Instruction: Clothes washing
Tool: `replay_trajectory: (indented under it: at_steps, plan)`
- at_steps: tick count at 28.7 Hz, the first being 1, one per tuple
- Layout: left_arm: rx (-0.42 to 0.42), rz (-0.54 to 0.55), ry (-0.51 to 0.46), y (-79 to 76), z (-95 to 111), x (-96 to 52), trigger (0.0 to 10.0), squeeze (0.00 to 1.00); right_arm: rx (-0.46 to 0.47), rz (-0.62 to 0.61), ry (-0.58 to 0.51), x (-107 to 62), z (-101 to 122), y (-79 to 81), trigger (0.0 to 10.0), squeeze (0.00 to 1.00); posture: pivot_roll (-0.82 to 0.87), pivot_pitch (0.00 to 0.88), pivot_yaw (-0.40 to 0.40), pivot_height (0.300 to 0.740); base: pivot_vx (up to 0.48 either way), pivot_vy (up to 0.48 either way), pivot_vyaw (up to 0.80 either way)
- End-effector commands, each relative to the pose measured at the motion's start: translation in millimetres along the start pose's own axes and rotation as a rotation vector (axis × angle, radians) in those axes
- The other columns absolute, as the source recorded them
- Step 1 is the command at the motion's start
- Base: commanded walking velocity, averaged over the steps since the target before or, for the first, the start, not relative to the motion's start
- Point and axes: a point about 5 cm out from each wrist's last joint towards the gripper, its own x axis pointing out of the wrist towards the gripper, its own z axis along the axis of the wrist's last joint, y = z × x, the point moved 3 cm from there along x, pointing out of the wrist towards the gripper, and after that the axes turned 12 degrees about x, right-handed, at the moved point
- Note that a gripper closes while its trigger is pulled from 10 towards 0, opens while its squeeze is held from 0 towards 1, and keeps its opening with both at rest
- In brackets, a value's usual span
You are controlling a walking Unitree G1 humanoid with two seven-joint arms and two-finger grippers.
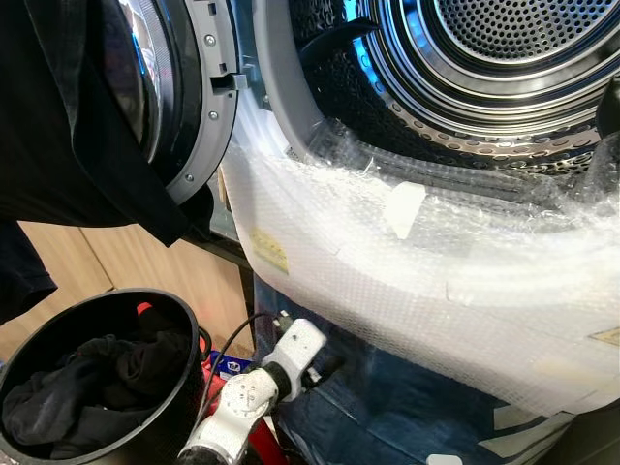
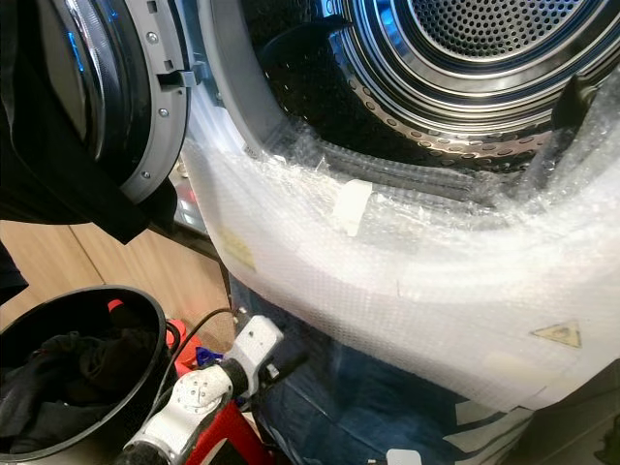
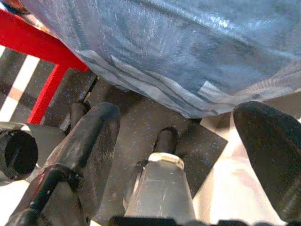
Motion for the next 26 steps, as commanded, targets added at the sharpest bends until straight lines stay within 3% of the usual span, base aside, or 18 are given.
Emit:
replay_trajectory:
  at_steps: [1, 5, 6, 8, 9, 10, 12, 13, 15, 16, 18, 21, 22, 23, 24, 25, 26]
  plan:
    - [0.075, 0.028, 0.002, 15.0, 19.6, -8.1, 10.0, 0.00, 0.004, -0.001, 0.007, -0.7, -4.5, 0.2, 10.0, 0.00, 0.14, 0.020, 0.066, 0.740, 0.000, 0.000, 0.00]
    - [0.096, 0.108, -0.017, 30.7, 57.8, -28.8, 10.0, 0.00, -0.008, 0.001, 0.013, -1.2, -7.0, -0.9, 10.0, 0.00, 0.16, 0.026, 0.072, 0.740, 0.000, 0.000, 0.00]
    - [0.096, 0.108, -0.017, 30.7, 57.8, -28.8, 10.0, 0.00, -0.008, 0.001, 0.013, -1.2, -7.0, -0.9, 10.0, 0.00, 0.16, 0.026, 0.072, 0.740, 0.000, 0.000, 0.00]
    - [0.104, 0.230, 0.067, 47.5, 58.2, -50.1, 10.0, 0.00, -0.012, -0.002, 0.020, -1.9, -9.9, -3.4, 10.0, 0.00, 0.16, 0.028, 0.071, 0.740, 0.000, 0.000, 0.00]
    - [0.100, 0.249, 0.083, 50.2, 56.7, -52.8, 10.0, 0.00, -0.012, -0.003, 0.021, -1.9, -10.1, -3.6, 10.0, 0.00, 0.16, 0.028, 0.071, 0.740, 0.000, 0.000, 0.00]
    - [0.070, 0.387, 0.157, 71.4, 50.5, -69.7, 10.0, 0.00, -0.014, -0.003, 0.021, -2.0, -10.2, -4.2, 10.0, 0.00, 0.17, 0.032, 0.070, 0.740, 0.000, 0.000, 0.00]
    - [0.062, 0.473, 0.218, 85.9, 46.9, -82.6, 10.0, 0.00, -0.016, -0.003, 0.022, -1.9, -9.9, -4.5, 10.0, 0.00, 0.18, 0.034, 0.066, 0.740, 0.000, 0.000, 0.00]
    - [0.066, 0.563, 0.276, 102.6, 45.4, -97.2, 10.0, 0.00, -0.017, -0.002, 0.021, -1.8, -9.3, -4.2, 10.0, 0.00, 0.20, 0.035, 0.065, 0.740, 0.000, 0.000, 0.00]
    - [0.068, 0.661, 0.328, 119.6, 45.3, -114.6, 10.0, 0.00, -0.018, 0.000, 0.021, -1.5, -8.5, -3.3, 10.0, 0.00, 0.20, 0.035, 0.065, 0.740, 0.000, 0.000, 0.00]
    - [0.087, 0.726, 0.387, 134.1, 45.2, -134.0, 10.0, 0.00, -0.020, 0.006, 0.019, -1.2, -7.4, -1.2, 10.0, 0.00, 0.21, 0.042, 0.066, 0.740, 0.000, 0.000, 0.00]
    - [0.085, 0.795, 0.479, 147.7, 36.9, -159.9, 10.0, 0.00, -0.021, 0.012, 0.018, -0.7, -6.1, 1.6, 10.0, 0.00, 0.21, 0.042, 0.069, 0.740, 0.000, 0.000, 0.00]
    - [0.076, 0.834, 0.602, 152.9, 20.4, -186.9, 10.0, 0.00, -0.022, 0.018, 0.016, -0.3, -5.0, 4.3, 10.0, 0.00, 0.23, 0.048, 0.075, 0.740, 0.000, 0.000, 0.00]
    - [0.048, 0.865, 0.680, 152.7, 8.3, -204.6, 10.0, 0.00, -0.022, 0.021, 0.015, -0.1, -4.3, 6.0, 10.0, 0.00, 0.23, 0.049, 0.075, 0.740, 0.000, 0.000, 0.00]
    - [0.048, 0.865, 0.680, 152.7, 8.3, -204.6, 10.0, 0.00, -0.022, 0.021, 0.015, -0.1, -4.3, 6.0, 10.0, 0.00, 0.23, 0.049, 0.075, 0.740, 0.000, 0.000, 0.00]
    - [-0.006, 0.901, 0.745, 150.9, -4.1, -220.7, 10.0, 0.00, -0.025, 0.027, 0.015, 0.0, -3.9, 7.7, 10.0, 0.00, 0.24, 0.053, 0.074, 0.740, 0.000, 0.000, 0.00]
    - [-0.006, 0.901, 0.745, 150.9, -4.1, -220.7, 10.0, 0.00, -0.025, 0.027, 0.015, 0.0, -3.9, 7.7, 10.0, 0.00, 0.24, 0.053, 0.074, 0.740, 0.000, 0.000, 0.00]
    - [-0.092, 0.954, 0.803, 148.5, -17.1, -237.8, 10.0, 0.00, -0.029, 0.033, 0.017, 0.1, -4.1, 9.3, 10.0, 0.00, 0.26, 0.054, 0.069, 0.740, 0.000, 0.000, 0.00]
